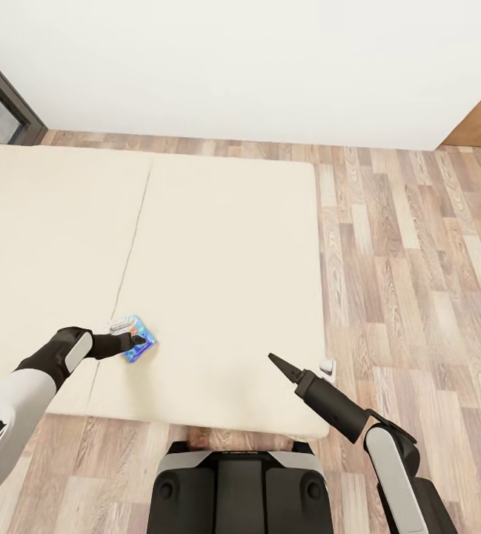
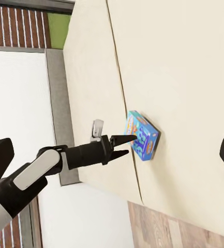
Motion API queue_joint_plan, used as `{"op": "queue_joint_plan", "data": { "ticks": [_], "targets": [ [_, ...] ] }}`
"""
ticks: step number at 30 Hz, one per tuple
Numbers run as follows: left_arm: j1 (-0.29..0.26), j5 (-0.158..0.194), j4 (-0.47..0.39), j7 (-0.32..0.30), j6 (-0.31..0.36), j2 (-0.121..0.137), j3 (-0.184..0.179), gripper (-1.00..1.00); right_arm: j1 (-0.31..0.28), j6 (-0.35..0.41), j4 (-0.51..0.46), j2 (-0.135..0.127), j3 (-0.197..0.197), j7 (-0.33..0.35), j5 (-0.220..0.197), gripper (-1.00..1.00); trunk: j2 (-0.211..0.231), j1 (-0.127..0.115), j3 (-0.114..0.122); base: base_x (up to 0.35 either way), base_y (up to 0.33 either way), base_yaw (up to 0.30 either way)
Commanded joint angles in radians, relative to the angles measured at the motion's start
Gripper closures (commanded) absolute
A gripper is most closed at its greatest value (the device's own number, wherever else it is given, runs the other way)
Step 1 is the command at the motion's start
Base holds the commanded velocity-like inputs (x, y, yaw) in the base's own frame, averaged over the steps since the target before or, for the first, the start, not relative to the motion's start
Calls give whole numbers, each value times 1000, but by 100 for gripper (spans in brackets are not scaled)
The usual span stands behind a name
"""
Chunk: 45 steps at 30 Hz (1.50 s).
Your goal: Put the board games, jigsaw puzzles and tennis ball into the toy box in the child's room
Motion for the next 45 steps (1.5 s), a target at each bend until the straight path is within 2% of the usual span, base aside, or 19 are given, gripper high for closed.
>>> {"op": "queue_joint_plan", "data": {
  "ticks": [1,6,10,20,29,32,39,45],
  "targets": [
    [0,6,-1,0,3,1,-7,-100,0,7,0,1,-2,2,-2,-100,-2,1,-1,0,0,0],
    [0,6,-1,-2,0,5,-7,-100,0,7,0,0,-2,2,-2,-100,-2,1,-1,0,0,0],
    [0,8,-1,-16,-3,23,-6,-100,0,7,0,0,-2,2,-2,-100,-2,1,-1,0,0,0],
    [-3,6,-5,-122,-3,43,-3,-100,0,7,0,0,-2,0,-2,-100,-2,1,-1,0,0,0],
    [-10,7,-64,-146,15,105,1,-100,-1,9,0,-2,-4,-17,-2,-100,-2,1,-1,0,0,0],
    [-19,7,-70,-148,23,114,11,-100,-1,10,-1,-2,-4,-40,-2,-100,-2,1,-1,0,0,0],
    [-37,6,-79,-147,28,128,75,-100,-1,12,-5,0,-1,-131,-2,-100,-2,1,-1,0,0,0],
    [-42,5,-84,-138,25,136,95,-100,-2,12,-7,0,-1,-170,-2,-100,-2,1,-1,0,0,0]
  ]
}}
